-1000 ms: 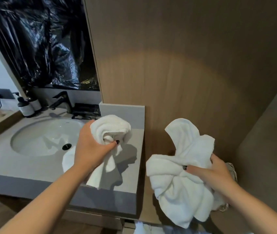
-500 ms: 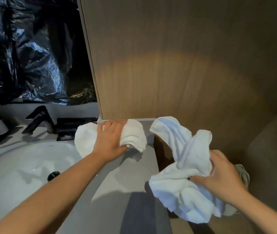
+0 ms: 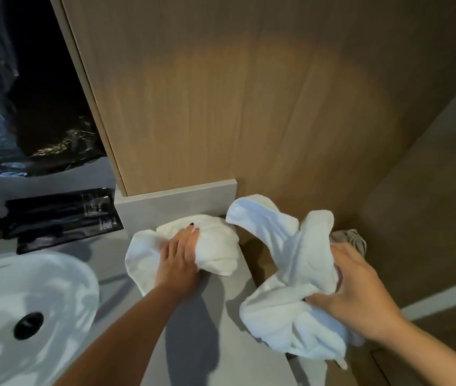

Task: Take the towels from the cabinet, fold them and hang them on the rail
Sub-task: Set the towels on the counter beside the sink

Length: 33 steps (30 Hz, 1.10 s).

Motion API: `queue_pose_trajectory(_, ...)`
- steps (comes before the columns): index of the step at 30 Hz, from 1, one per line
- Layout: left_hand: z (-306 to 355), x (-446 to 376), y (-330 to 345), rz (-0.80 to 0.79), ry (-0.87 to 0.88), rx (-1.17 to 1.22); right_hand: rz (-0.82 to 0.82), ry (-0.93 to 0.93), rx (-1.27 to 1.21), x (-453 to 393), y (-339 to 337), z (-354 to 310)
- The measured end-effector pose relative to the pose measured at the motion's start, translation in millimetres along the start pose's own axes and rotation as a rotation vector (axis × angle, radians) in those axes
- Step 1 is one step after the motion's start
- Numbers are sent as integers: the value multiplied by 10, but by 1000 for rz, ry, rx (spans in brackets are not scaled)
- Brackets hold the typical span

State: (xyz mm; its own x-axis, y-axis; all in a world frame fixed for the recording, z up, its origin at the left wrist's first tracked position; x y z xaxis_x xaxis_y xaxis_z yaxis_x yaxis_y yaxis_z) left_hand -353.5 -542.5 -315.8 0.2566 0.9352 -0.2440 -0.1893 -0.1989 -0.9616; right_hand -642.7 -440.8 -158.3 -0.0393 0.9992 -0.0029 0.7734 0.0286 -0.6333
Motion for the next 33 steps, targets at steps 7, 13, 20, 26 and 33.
queue_pose_trajectory(7,-119,9,-110,11,44,278,-80,-121,73,-250,88,-151)
queue_pose_trajectory(13,-321,153,-532,44,-58,433,-226,-404,242,-629,138,-758)
queue_pose_trajectory(20,-588,485,-1424,332,-368,880,-402,-959,687,-1073,529,-1527)
queue_pose_trajectory(26,-812,771,-1759,666,-586,945,-485,-847,816,-1386,1180,-1445)
queue_pose_trajectory(33,-638,545,-1494,417,-249,525,-275,-752,432,-1275,1710,-836)
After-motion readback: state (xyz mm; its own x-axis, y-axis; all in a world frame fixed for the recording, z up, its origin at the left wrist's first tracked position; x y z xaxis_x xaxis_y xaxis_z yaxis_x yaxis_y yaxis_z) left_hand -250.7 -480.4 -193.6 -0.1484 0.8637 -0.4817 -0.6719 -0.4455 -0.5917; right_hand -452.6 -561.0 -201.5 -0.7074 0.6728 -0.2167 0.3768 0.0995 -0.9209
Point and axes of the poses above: each hand's wrist, its own x-axis away from the middle knuckle, its own y-axis out of the palm, z = x × y, the point moved 3 cm from there along -x, towards the middle knuckle, and after that the axes turned 11 degrees about -x, right-handed, at the moved point
